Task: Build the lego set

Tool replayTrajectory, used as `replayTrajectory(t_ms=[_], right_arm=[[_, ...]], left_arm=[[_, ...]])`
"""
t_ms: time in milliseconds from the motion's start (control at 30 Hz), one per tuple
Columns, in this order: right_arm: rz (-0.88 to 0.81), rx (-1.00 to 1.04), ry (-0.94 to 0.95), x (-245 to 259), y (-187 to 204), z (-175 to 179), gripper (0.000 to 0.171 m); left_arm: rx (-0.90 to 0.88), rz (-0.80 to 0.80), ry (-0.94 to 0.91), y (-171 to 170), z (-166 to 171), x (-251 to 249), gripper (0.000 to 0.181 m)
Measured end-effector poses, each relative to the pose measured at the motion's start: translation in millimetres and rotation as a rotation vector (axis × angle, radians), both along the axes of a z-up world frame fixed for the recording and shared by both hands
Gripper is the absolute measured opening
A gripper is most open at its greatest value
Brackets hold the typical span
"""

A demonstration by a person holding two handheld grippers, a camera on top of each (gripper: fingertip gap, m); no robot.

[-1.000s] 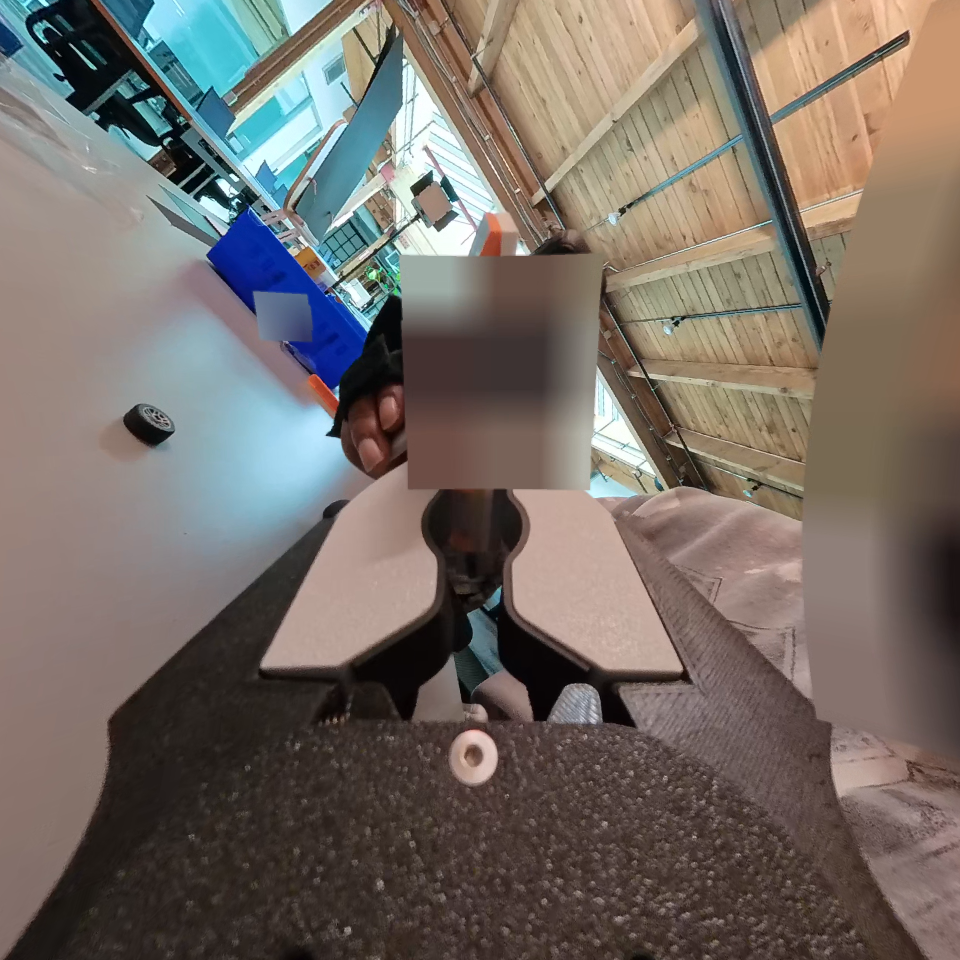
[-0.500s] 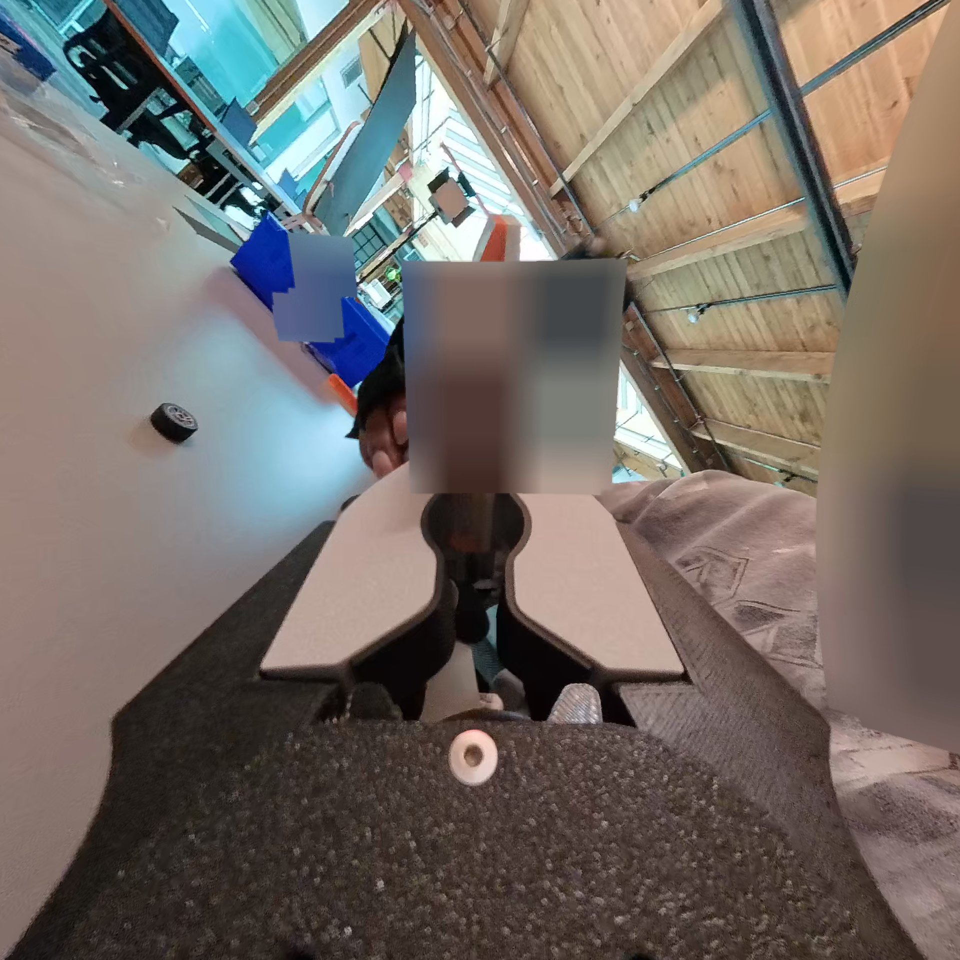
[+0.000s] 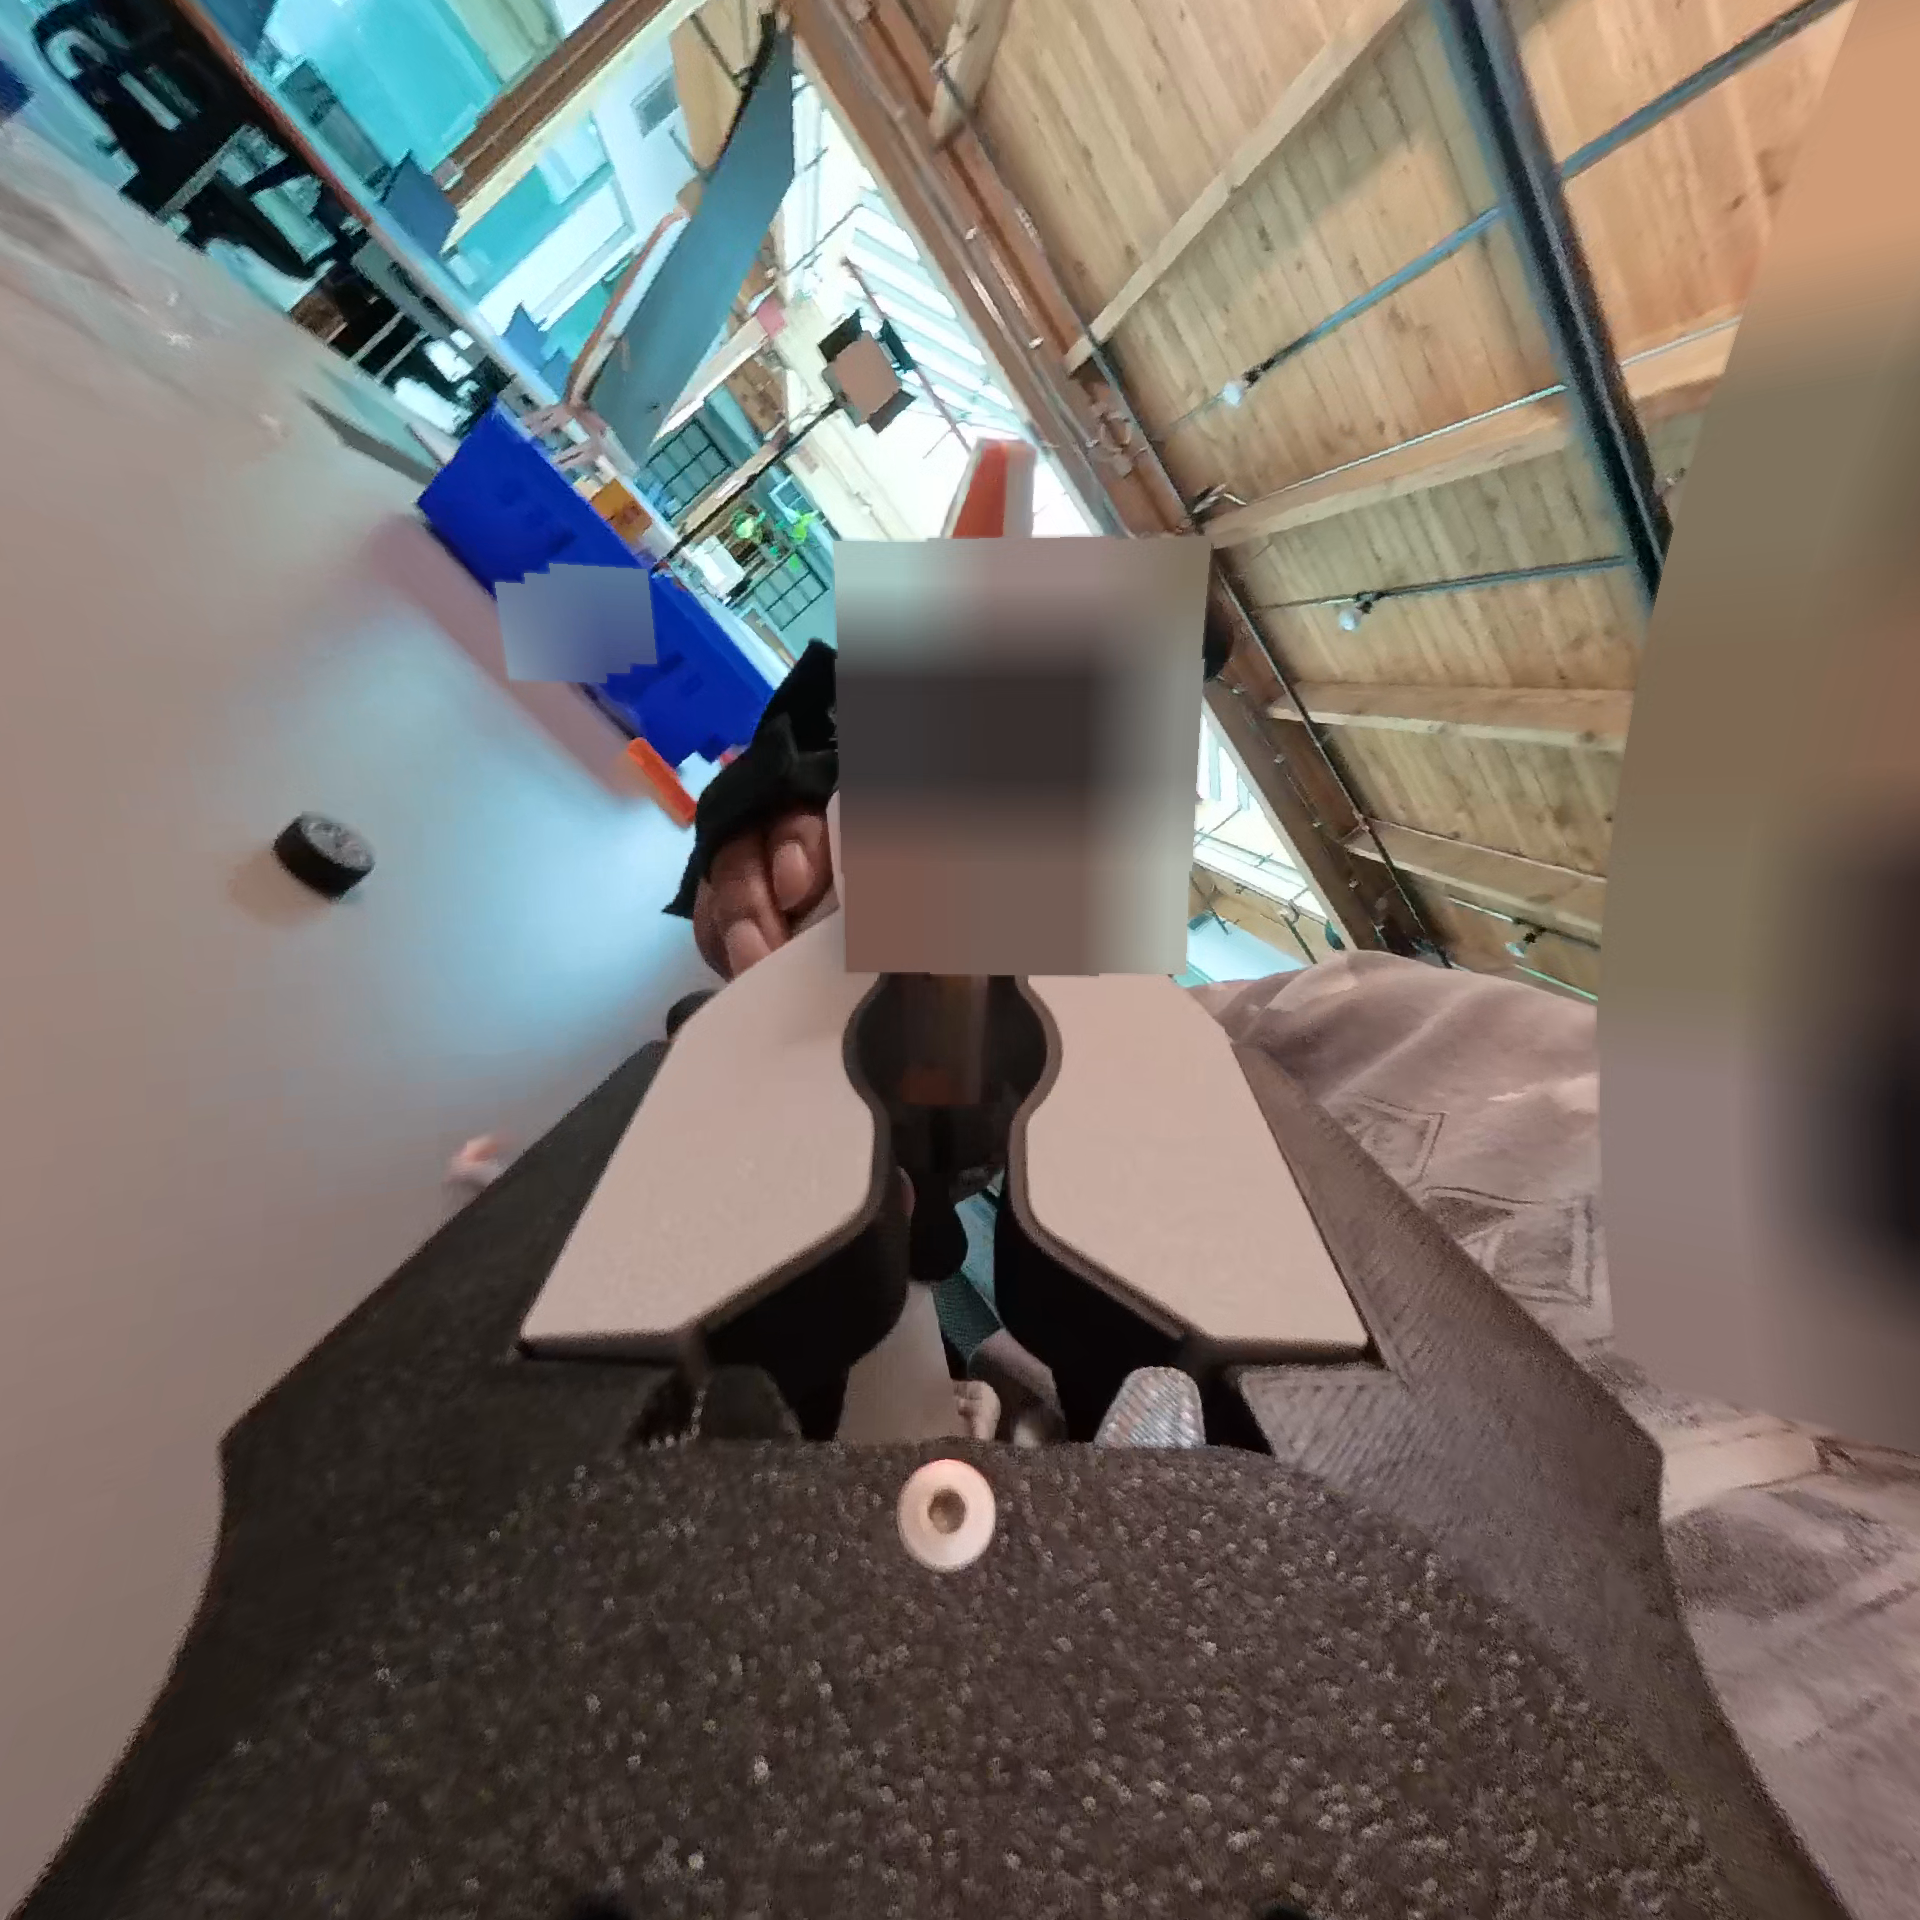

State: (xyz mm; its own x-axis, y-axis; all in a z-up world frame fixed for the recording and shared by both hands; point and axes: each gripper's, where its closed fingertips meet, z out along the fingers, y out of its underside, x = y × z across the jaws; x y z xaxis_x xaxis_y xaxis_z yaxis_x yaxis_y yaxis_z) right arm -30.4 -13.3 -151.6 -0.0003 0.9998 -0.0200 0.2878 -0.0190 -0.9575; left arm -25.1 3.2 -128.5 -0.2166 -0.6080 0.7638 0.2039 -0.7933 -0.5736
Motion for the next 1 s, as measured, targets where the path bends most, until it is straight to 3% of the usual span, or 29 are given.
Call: replayTrajectory(t_ms=[533, 867, 1000], right_arm=[[-0.030, 0.109, -0.013, 28.1, 10.3, 41.0, 0.025], [-0.124, -0.018, -0.049, 50.7, 17.5, 10.8, 0.025], [-0.116, 0.071, -0.018, 39.7, 4.5, 14.0, 0.034]], left_arm=[[0.105, 0.018, -0.100, -1.9, 23.1, -11.6, 0.015], [0.710, 0.174, 0.145, -20.0, 17.4, -8.0, 0.015], [1.085, 0.236, 0.304, -31.7, -1.4, 5.4, 0.015]])
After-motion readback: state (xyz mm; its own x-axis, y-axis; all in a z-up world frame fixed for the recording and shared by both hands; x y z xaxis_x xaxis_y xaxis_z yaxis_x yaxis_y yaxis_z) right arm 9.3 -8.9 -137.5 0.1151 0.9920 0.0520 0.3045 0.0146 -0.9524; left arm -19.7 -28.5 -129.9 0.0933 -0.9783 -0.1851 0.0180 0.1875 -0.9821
